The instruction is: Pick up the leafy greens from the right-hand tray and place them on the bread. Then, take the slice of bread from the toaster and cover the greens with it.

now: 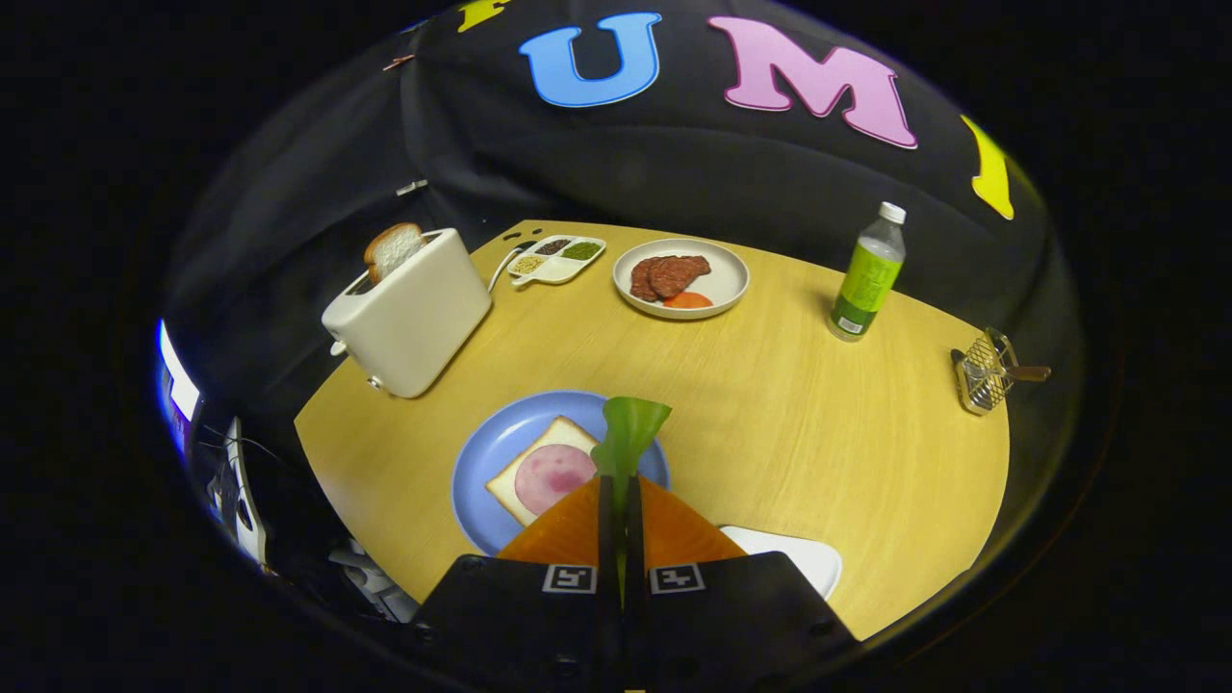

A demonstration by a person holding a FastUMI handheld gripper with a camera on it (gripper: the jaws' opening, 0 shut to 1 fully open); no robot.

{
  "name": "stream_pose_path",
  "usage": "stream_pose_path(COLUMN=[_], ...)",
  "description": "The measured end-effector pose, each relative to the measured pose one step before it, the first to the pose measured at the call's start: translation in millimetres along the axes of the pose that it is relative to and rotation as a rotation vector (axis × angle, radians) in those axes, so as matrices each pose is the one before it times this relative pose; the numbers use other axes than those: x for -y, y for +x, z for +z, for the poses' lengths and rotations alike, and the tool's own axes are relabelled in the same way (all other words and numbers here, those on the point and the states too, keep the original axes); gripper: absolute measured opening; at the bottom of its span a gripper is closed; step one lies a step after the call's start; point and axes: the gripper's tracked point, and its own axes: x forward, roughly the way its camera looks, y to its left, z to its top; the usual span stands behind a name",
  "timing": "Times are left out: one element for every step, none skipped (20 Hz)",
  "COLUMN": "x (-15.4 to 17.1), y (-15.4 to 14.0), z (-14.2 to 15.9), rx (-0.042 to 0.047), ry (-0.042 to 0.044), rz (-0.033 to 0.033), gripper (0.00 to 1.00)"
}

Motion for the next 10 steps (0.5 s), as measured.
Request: stream_pose_path(x=[-7.14, -7.87, -5.60, -4.37, -4.10, -3.94, -2.79, -2.68, 0.09, 1.35], y=[7.55, 7.41, 6.97, 7.52, 5.29, 5.83, 6.20, 4.16, 4.43, 4.35], z=[-0.45, -1.44, -2.23, -1.03, 0.00, 0.69, 1.08, -0.11, -0.16, 0.75], rx=[-0.01086, -0.01217, -0.01085, -0.00805, -0.00702, -0.00441, -0.00113, -0.00243, -0.00427, -0.00064], ry=[-0.00220, -0.00218, -0.00434, -0.00638, -0.00650, -0.00489, -0.00240, -0.00099, -0.00332, -0.00321], rz=[0.00916, 0.00762, 0.00498, 0.00133, -0.00038, 0.00084, -0.00234, -0.00510, -0.01194, -0.01719], gripper=[0.06, 0.05, 0.06, 0.06, 0.06, 0.06, 0.07, 0.07, 0.10, 0.12])
